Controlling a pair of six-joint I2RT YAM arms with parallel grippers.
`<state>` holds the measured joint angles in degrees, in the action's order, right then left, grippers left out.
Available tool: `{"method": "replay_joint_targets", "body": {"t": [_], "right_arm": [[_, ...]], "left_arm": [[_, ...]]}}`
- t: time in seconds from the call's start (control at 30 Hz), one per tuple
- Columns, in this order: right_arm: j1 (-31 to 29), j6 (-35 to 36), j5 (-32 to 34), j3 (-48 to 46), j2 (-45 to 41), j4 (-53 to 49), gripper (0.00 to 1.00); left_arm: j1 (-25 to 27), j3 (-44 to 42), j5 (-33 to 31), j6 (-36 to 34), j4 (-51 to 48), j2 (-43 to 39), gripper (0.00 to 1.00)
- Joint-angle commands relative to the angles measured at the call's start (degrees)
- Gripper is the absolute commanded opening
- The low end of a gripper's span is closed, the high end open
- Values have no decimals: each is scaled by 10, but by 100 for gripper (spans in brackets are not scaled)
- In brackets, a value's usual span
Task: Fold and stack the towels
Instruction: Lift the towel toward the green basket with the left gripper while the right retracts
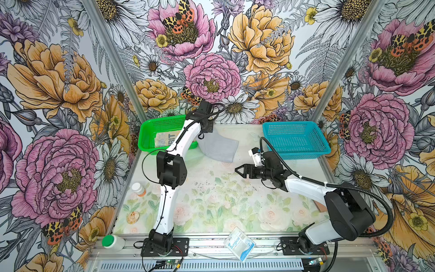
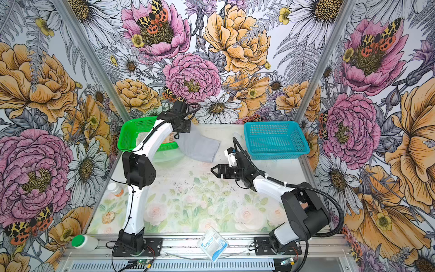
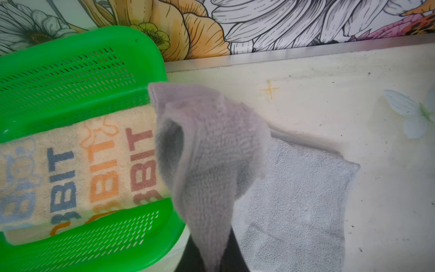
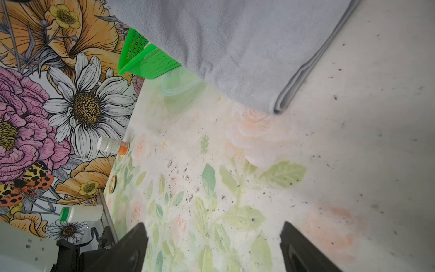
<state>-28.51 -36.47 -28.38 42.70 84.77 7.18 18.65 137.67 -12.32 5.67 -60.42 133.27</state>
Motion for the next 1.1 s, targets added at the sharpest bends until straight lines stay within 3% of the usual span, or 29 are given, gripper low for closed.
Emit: {"method": "replay_joint_targets", "body": {"t": [0.0, 0.43, 1.07], "right_arm": [[-16, -4, 0, 16, -28, 11, 99], [-34, -5, 13, 23, -29, -15, 100], [-59, -7, 35, 65, -3, -52, 99]], "left_arm": [[-18, 52, -40, -39, -39, 14, 0], [-115, 129, -46, -73, -37, 8, 0], [-230, 109, -22, -58, -26, 42, 0]]}}
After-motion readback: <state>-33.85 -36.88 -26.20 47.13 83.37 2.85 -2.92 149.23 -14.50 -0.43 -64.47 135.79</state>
